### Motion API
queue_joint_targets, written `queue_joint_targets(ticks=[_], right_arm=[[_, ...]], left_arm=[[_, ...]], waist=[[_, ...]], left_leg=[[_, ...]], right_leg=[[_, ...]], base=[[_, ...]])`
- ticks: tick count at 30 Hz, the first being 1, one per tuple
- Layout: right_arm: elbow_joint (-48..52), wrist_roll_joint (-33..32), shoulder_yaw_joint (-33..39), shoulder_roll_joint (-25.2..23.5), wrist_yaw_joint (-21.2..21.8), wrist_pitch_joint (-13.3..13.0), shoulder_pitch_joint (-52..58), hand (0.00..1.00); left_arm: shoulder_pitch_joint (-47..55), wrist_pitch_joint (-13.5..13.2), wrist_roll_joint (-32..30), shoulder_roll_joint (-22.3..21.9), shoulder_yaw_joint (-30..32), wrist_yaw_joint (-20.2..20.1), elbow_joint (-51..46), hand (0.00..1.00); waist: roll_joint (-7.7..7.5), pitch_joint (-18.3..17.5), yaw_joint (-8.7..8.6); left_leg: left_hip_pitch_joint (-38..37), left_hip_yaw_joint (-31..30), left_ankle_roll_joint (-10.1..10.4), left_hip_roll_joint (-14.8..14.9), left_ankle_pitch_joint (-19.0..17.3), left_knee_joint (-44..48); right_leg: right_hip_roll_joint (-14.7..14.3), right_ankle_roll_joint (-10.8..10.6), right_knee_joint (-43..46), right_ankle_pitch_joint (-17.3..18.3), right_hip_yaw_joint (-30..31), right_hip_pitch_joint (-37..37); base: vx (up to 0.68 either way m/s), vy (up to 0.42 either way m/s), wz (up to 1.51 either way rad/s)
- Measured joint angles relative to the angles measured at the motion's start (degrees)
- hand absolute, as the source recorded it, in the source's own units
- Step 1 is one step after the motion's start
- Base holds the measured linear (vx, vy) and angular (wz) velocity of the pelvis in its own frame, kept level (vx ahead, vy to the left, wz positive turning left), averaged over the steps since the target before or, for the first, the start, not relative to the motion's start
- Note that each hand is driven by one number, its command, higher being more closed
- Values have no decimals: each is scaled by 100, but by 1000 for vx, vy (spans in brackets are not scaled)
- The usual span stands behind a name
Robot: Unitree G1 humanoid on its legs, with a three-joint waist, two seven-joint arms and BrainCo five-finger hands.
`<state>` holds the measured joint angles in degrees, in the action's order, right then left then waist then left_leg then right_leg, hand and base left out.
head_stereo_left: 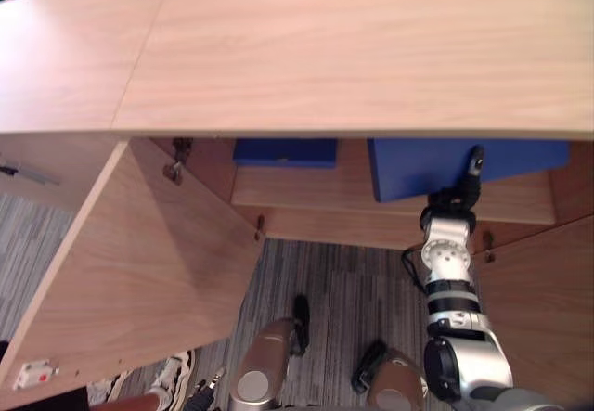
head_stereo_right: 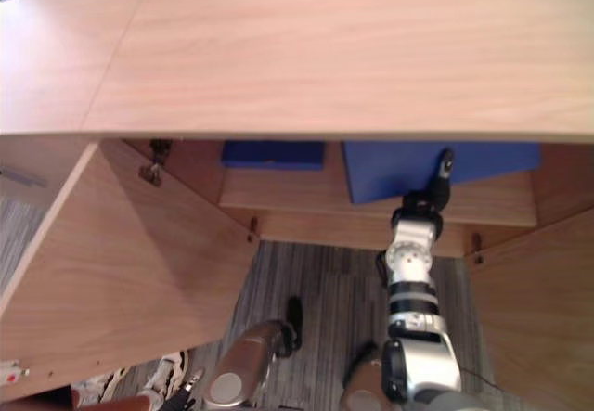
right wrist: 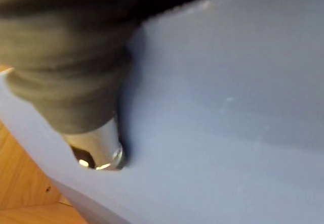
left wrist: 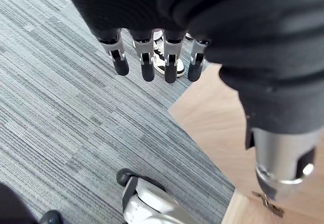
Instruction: Walk over to the cabinet, pick up the folder, carry it to the office cabinet, place the folder inside the office cabinet, then close the office cabinet door
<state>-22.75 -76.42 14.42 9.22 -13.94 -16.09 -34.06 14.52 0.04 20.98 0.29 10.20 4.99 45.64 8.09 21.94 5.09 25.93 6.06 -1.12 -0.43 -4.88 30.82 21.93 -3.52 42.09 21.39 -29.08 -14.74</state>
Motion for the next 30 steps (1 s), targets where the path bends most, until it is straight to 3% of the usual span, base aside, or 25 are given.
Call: queue_joint_targets(ticks=[2,3,4,9,15,18,27,30], right_arm=[[144,-1,25,37,-68,-23,-96,100],[352,4,32,198,-206,-70,-383,100],[441,6,32,268,-248,-92,-524,100],[509,66,190,726,-537,-167,-1189,100],[222,79,187,1305,-807,-165,-1931,100],[206,47,244,1372,-913,-190,-2149,100],[-309,-374,934,1677,-1328,-850,-2636,100],[-549,-431,1140,1922,-1454,-893,-2639,100]], left_arm=[[4,0,9,-3,-5,13,-50,0],[14,-4,13,-25,-36,39,-119,0],[14,-9,15,-26,-47,45,-130,0],[24,-19,67,-47,-94,152,-134,0],[44,-34,365,15,-328,351,-190,0],[56,-37,400,69,-459,419,-215,0],[35,-38,371,186,-730,526,-230,0],[20,-38,355,222,-803,583,-202,0]], waist=[[5,78,-12],[34,197,-17],[37,244,-16],[54,372,-28],[55,400,-67],[54,403,-77],[56,499,-52],[54,502,-61]], left_leg=[[197,11,-50,-65,-65,208],[608,98,-107,-157,-170,592],[788,137,-131,-194,-201,730],[1371,212,-207,-299,-260,1153],[1729,235,-231,-399,-255,1279],[1894,215,-232,-416,-254,1336],[2476,75,-179,-574,-246,1550],[2688,49,-184,-594,-181,1547]], right_leg=[[164,-6,324,131,54,-218],[440,-5,875,310,211,-691],[541,-8,1080,369,295,-913],[837,-1,1635,519,461,-1517],[1019,5,1873,566,499,-1884],[1041,4,1915,567,489,-2016],[1223,-67,2211,666,410,-2434],[1238,-64,2254,665,409,-2652]], base=[[-139,-4,18],[-167,-14,12],[-165,-14,10],[-95,-10,11],[-22,8,10],[5,6,8],[9,13,16],[39,-8,9]])
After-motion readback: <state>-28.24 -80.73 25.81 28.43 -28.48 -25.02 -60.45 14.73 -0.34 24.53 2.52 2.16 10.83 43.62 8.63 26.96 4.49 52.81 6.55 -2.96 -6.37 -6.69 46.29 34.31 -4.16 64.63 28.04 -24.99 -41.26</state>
